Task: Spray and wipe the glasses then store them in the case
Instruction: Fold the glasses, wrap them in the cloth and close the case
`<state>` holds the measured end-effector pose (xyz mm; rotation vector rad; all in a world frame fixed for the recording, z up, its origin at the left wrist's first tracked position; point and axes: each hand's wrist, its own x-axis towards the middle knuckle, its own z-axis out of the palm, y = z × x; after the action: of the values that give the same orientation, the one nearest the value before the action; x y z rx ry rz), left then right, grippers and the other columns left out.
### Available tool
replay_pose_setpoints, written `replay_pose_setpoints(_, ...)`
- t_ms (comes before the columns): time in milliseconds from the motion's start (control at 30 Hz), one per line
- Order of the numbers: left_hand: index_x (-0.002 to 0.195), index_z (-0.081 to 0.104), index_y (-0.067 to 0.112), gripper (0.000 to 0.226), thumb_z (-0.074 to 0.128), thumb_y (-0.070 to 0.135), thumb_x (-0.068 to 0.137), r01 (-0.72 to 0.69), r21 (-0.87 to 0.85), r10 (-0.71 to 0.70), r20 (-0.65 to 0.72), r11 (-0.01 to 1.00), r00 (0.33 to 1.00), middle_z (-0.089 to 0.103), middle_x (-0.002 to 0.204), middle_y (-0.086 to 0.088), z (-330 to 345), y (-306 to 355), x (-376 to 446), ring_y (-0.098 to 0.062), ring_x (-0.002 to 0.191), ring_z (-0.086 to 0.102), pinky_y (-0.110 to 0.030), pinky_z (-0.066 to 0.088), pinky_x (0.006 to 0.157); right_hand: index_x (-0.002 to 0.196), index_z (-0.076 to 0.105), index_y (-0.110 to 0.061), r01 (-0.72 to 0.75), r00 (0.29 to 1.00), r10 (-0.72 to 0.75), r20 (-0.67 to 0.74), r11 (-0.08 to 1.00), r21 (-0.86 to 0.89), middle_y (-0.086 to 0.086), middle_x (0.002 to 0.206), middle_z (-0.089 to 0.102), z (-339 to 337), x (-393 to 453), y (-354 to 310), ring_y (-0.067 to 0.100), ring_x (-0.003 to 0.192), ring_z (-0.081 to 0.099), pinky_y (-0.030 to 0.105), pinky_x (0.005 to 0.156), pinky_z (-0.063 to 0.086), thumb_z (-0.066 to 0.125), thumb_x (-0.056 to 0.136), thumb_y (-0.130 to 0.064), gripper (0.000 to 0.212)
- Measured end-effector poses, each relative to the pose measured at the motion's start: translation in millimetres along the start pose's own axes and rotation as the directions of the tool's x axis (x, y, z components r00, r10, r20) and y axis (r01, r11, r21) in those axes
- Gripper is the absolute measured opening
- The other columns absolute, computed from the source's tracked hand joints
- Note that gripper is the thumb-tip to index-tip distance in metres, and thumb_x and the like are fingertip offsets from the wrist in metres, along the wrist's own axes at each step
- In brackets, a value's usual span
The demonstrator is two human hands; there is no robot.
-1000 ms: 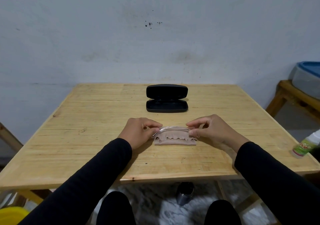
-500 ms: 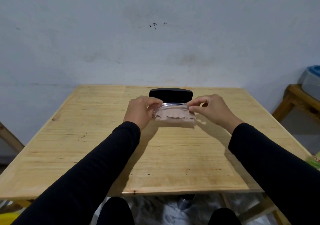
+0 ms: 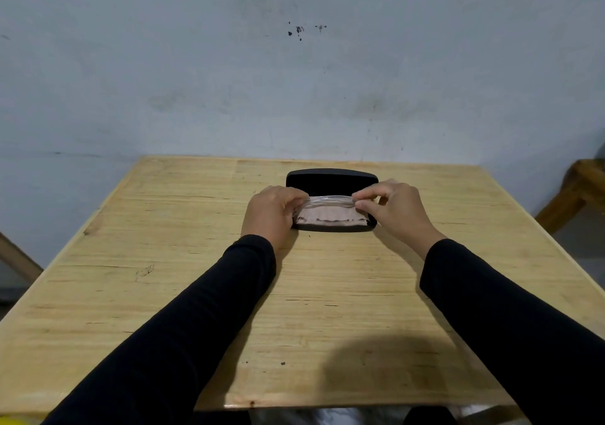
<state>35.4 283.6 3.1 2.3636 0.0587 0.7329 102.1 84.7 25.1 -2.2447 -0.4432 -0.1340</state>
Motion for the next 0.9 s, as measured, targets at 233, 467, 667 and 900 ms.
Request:
replay_pose_setpoints(233,0.099,0.074,0.013,0.02,0.059,0.005,0.087,0.038,-0.007,-0.037,0.039,0.999,0.999,0.074,0.094,-0.008,8.6,-7.5,6.6,-0.024,0.091,0.066,-0.033,0.05,0.089,0.103,0.074,-0.01,-0.03,1.0,0.031,0.005,0.999,-0.019,-0.002,0.095,0.059,5.1,0.9,0.4,-0.003,0.07,0.048,-0.005,0.06,0.035,0.067,0.086,-0.011,0.018)
replay_pose_setpoints(467,0.109,0.069,0.015,0.022,0.058,0.015,0.09,0.137,-0.034,-0.133,0.093,0.99,0.987,0.071,0.106,-0.005,9.8,-9.4,1.9,-0.018,0.101,0.064,-0.006,0.033,0.088,0.11,0.07,-0.008,0.078,0.997,-0.077,0.013,0.987,-0.138,0.007,0.109,0.068,9.9,-4.1,3.4,0.004,0.094,0.052,0.0,0.08,0.034,0.068,0.086,-0.013,0.025)
replay_pose_setpoints(667,0.129,0.052,0.021,0.056,0.071,0.036,0.079,0.374,-0.202,-0.354,0.131,0.905,0.926,0.06,0.125,0.0,0.9,-9.4,-11.5,-0.013,0.116,0.054,-0.023,0.038,0.102,0.091,0.073,-0.02,0.007,0.963,0.009,-0.269,0.998,0.061,-0.009,0.085,0.066,0.9,-11.1,8.3,0.0,0.078,0.057,0.015,0.071,0.045,0.067,0.086,-0.025,0.009)
replay_pose_setpoints(900,0.138,0.041,0.017,0.083,0.082,0.027,0.067,0.49,-0.269,-0.433,0.247,0.829,0.867,0.059,0.129,-0.006,-1.3,-8.3,-14.8,-0.015,0.115,0.056,-0.023,0.039,0.103,0.12,0.065,-0.021,-0.226,0.97,0.244,-0.01,0.91,0.347,-0.006,0.112,0.067,-4.7,10.7,8.7,0.013,0.1,0.064,0.014,0.079,0.052,0.059,0.091,-0.038,0.034)
